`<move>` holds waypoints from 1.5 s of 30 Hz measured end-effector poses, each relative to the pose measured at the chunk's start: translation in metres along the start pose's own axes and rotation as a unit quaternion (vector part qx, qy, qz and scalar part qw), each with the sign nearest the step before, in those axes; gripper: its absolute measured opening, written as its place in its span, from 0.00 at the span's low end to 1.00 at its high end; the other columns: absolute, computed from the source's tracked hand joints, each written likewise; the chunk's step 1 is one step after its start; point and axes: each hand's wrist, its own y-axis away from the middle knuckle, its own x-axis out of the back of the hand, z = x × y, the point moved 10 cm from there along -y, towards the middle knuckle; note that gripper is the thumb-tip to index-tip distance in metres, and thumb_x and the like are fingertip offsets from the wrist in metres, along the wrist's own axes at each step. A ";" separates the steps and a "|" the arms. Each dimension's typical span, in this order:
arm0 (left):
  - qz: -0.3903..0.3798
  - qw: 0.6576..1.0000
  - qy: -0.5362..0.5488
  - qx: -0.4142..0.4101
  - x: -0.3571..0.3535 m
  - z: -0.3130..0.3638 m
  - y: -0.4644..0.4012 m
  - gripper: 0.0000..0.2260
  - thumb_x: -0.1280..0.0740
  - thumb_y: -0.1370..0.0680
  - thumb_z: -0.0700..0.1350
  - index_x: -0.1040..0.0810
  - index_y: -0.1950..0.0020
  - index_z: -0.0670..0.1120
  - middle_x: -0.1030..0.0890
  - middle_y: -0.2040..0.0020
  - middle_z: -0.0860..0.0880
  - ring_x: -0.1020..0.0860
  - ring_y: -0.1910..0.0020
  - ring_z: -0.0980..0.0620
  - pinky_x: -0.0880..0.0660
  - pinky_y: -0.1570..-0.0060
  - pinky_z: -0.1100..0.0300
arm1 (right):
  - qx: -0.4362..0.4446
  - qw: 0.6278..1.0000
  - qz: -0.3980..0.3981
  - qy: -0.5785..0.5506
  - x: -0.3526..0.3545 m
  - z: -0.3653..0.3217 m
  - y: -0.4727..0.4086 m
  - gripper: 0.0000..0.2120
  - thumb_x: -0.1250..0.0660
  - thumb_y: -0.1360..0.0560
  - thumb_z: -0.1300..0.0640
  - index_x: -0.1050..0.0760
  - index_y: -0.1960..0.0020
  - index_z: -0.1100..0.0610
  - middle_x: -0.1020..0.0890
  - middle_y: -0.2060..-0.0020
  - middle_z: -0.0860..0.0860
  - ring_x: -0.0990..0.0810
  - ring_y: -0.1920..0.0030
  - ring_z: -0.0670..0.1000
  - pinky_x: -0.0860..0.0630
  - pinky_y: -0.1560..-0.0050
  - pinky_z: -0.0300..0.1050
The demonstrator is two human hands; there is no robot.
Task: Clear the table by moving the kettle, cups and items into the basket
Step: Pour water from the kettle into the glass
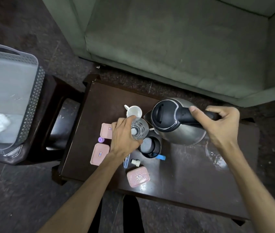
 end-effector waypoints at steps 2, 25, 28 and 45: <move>0.007 0.999 0.037 0.017 -0.004 -0.004 -0.002 0.37 0.20 0.41 0.49 0.29 0.34 0.52 0.20 0.47 0.52 0.25 0.44 0.48 0.30 0.43 0.56 | 0.005 0.999 -0.012 0.031 -0.007 0.001 0.001 0.32 0.23 0.29 0.44 0.44 0.74 0.52 0.43 0.75 0.50 0.43 0.70 0.50 0.46 0.69 0.50; -0.019 1.000 0.024 0.002 -0.030 -0.022 0.000 0.33 0.21 0.37 0.44 0.27 0.34 0.48 0.21 0.40 0.51 0.27 0.44 0.50 0.27 0.40 0.58 | 0.019 0.947 -0.034 0.317 -0.033 -0.037 0.006 0.35 0.33 0.37 0.27 0.43 0.75 0.56 0.43 0.81 0.52 0.43 0.74 0.53 0.41 0.72 0.42; -0.020 1.000 0.019 -0.002 -0.031 -0.022 0.001 0.32 0.21 0.36 0.44 0.27 0.34 0.48 0.23 0.40 0.51 0.28 0.45 0.50 0.28 0.41 0.59 | 0.008 0.944 -0.054 0.326 -0.038 -0.035 0.009 0.29 0.33 0.38 0.28 0.33 0.76 0.53 0.41 0.83 0.51 0.40 0.77 0.54 0.42 0.72 0.40; -0.016 0.997 0.069 0.030 -0.024 -0.030 0.019 0.35 0.20 0.36 0.44 0.27 0.30 0.44 0.25 0.38 0.47 0.24 0.38 0.48 0.25 0.38 0.56 | 0.007 0.929 -0.049 0.367 -0.043 -0.040 0.009 0.36 0.32 0.38 0.27 0.42 0.78 0.56 0.41 0.83 0.48 0.41 0.77 0.52 0.43 0.72 0.42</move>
